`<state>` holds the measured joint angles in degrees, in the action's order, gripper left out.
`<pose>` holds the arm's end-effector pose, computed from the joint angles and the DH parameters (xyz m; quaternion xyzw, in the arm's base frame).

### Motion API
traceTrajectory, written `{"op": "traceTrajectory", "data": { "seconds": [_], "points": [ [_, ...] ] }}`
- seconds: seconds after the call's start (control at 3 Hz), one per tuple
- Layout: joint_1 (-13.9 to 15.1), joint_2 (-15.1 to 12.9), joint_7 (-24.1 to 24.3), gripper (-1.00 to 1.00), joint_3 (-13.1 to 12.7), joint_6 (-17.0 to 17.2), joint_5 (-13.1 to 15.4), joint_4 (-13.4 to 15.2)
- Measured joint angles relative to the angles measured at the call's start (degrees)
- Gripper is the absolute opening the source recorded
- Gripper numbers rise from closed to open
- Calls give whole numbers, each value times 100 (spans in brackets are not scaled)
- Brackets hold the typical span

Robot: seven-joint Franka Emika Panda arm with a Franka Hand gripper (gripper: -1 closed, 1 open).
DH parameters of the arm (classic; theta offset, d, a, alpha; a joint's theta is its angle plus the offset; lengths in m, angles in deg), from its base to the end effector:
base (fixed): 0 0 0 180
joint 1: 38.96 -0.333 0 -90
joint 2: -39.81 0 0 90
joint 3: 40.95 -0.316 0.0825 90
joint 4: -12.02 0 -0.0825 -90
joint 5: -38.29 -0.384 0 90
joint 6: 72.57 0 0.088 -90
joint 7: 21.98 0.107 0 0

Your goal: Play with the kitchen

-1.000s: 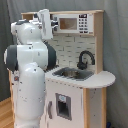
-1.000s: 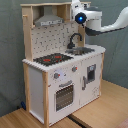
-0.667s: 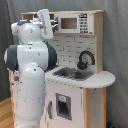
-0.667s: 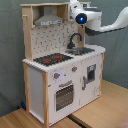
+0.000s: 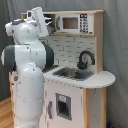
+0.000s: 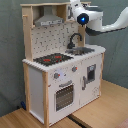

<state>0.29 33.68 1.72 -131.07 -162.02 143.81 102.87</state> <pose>0.4652 0.3370 0.7400 0.6282 0.1542 0.4562 0.6111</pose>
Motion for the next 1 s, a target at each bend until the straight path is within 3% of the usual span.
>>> {"op": "traceTrajectory", "data": {
  "seconds": [0.33, 0.67, 1.0],
  "points": [
    [0, 49, 157, -100, -125, 309, 0, -5],
    [0, 49, 181, 100, -128, 333, 0, -5],
    [3, 49, 354, 100, -128, 458, 0, 1]
  ]
}}
